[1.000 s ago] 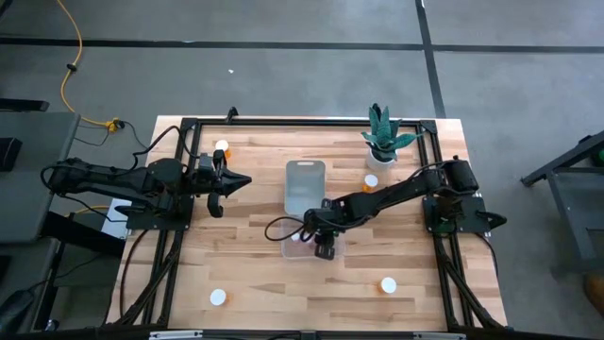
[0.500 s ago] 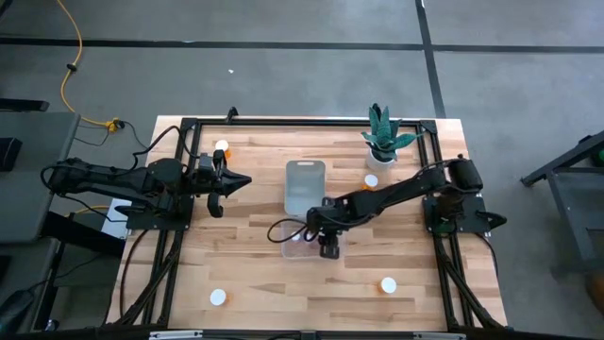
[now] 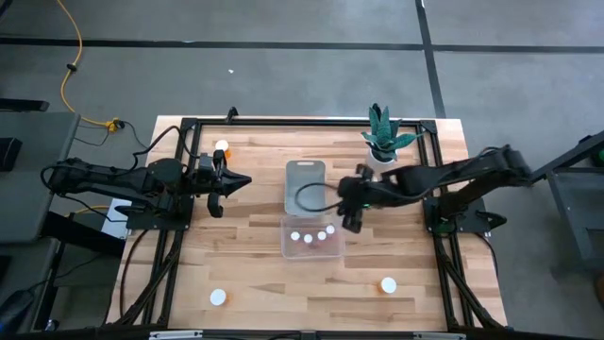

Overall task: Pick and place medicine bottles into bin by pill shape (circle, oval)
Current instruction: Put the top left orange pill bottle into the gray bin

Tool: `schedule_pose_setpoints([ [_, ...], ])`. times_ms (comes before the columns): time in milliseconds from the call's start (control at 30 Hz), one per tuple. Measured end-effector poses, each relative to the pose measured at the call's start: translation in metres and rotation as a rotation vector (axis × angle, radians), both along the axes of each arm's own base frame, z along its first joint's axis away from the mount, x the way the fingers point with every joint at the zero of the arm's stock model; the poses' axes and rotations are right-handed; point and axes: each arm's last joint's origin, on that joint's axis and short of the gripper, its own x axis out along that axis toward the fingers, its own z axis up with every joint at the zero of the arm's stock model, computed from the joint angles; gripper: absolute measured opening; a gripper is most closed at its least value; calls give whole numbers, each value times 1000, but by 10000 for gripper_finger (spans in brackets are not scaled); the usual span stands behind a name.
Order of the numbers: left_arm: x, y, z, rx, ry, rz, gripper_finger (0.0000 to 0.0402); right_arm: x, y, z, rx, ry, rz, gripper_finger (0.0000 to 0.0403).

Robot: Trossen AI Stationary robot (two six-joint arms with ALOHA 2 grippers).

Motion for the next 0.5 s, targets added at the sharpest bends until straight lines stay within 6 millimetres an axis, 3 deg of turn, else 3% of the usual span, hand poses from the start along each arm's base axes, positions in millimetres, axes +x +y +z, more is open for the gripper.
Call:
schedule_pose_setpoints([
  [167,0,0,0,0,0,0,0,-41,-8,-30,119,-84,-109,174],
  [333,0,0,0,4,1,1,1,-61,-12,-37,249,-386,-142,174],
  [500,0,0,0,29,7,2,1,-68,-15,-36,46,-576,-16,174],
])
